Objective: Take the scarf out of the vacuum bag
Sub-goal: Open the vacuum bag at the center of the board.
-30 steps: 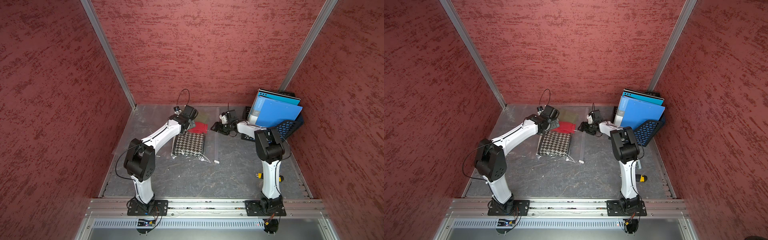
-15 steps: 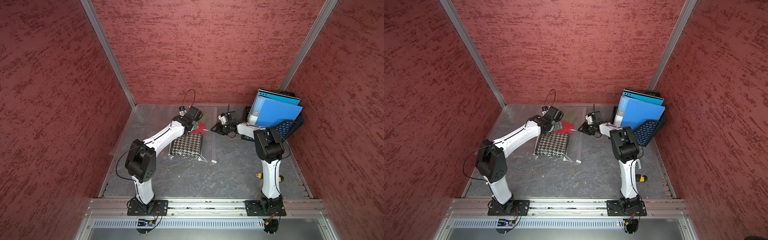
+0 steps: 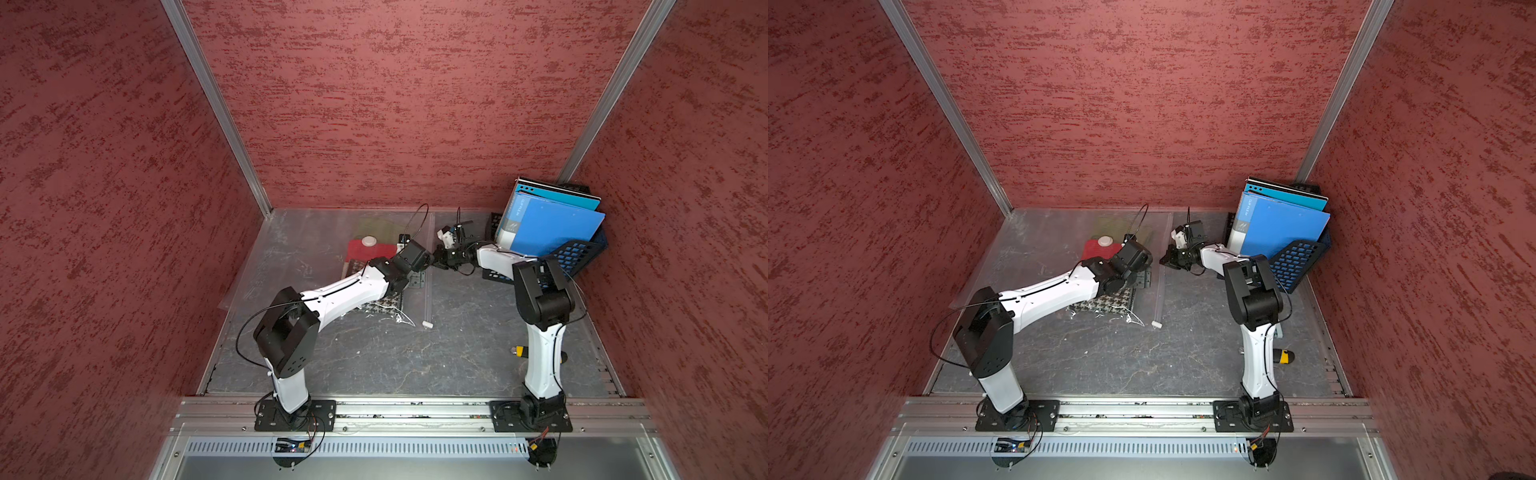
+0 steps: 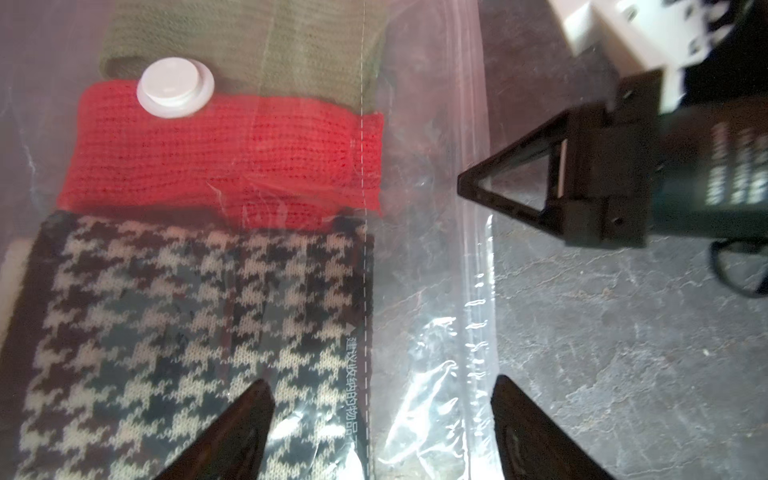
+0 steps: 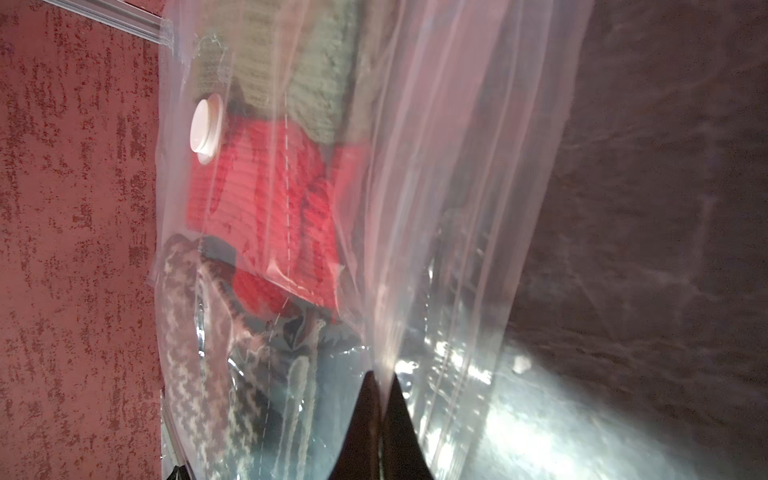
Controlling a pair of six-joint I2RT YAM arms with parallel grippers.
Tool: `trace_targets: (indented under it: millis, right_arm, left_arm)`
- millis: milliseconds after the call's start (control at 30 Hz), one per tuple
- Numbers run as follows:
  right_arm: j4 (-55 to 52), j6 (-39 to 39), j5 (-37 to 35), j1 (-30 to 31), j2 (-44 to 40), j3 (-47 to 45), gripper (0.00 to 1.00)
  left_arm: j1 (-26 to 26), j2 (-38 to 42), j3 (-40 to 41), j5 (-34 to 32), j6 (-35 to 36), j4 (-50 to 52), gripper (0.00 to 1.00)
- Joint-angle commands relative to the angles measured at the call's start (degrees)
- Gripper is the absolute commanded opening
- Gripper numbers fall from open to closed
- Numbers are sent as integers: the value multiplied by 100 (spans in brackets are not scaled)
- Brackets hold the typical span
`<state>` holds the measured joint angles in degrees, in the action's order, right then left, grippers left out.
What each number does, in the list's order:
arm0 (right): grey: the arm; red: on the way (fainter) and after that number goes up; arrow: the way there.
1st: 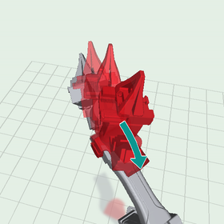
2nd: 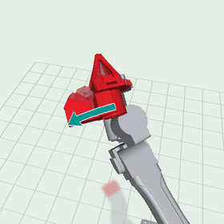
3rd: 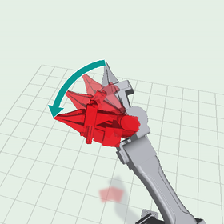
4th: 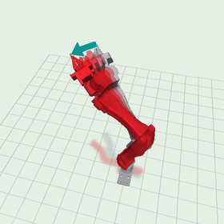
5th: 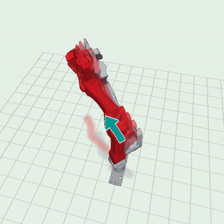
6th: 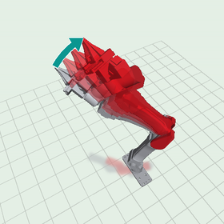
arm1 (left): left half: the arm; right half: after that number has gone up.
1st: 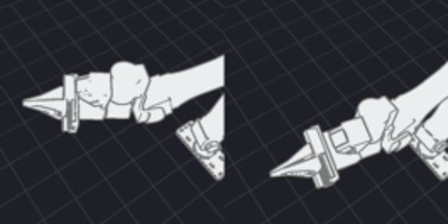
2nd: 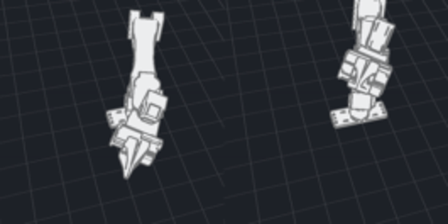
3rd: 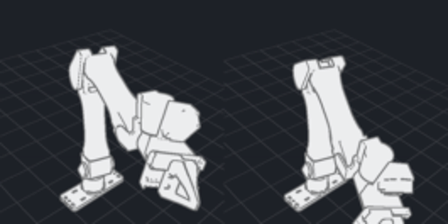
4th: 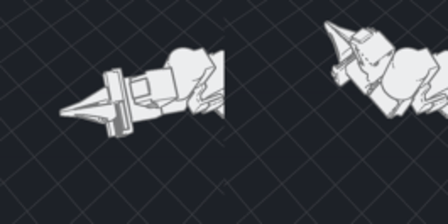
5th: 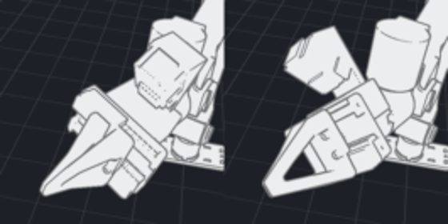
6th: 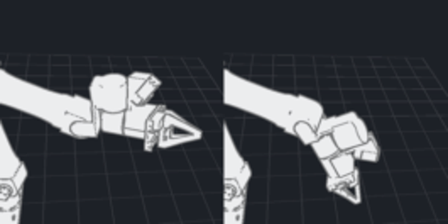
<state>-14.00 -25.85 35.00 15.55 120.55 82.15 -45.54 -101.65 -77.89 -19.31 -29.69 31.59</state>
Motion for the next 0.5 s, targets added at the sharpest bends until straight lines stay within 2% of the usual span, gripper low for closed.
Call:
trace_targets:
  millis: [0, 33, 67, 200, 233, 300, 333, 467]
  right_arm:
    - [-149, 48, 252, -55, -240, 178, 0]
    - [-189, 12, 323, -76, -202, 232, 0]
    - [-223, -16, 397, -91, -187, 258, 0]
    - [-461, -112, 487, -153, -268, 371, 0]
    - [-578, -130, 519, -167, -286, 418, 0]
    - [-809, -166, 575, -184, -317, 529, 0]
    - [-884, -190, 581, -199, -335, 567, 0]
    - [-1244, -234, 623, -211, -288, 800, 0]
  left_arm:
    - [47, 117, 188, 371, 188, -636, 69]
    - [46, 74, 218, 462, 226, -783, 62]
    - [37, 22, 227, 547, 234, -880, 59]
    - [-56, -104, 270, 721, 226, -1352, 57]
    - [-117, -139, 248, 652, 234, -1431, 59]
    - [-261, -257, 124, 480, 288, -1477, 73]
    - [-336, -365, -4, 387, 308, -1444, 76]
    - [-564, -938, -636, 28, 404, -1065, 79]
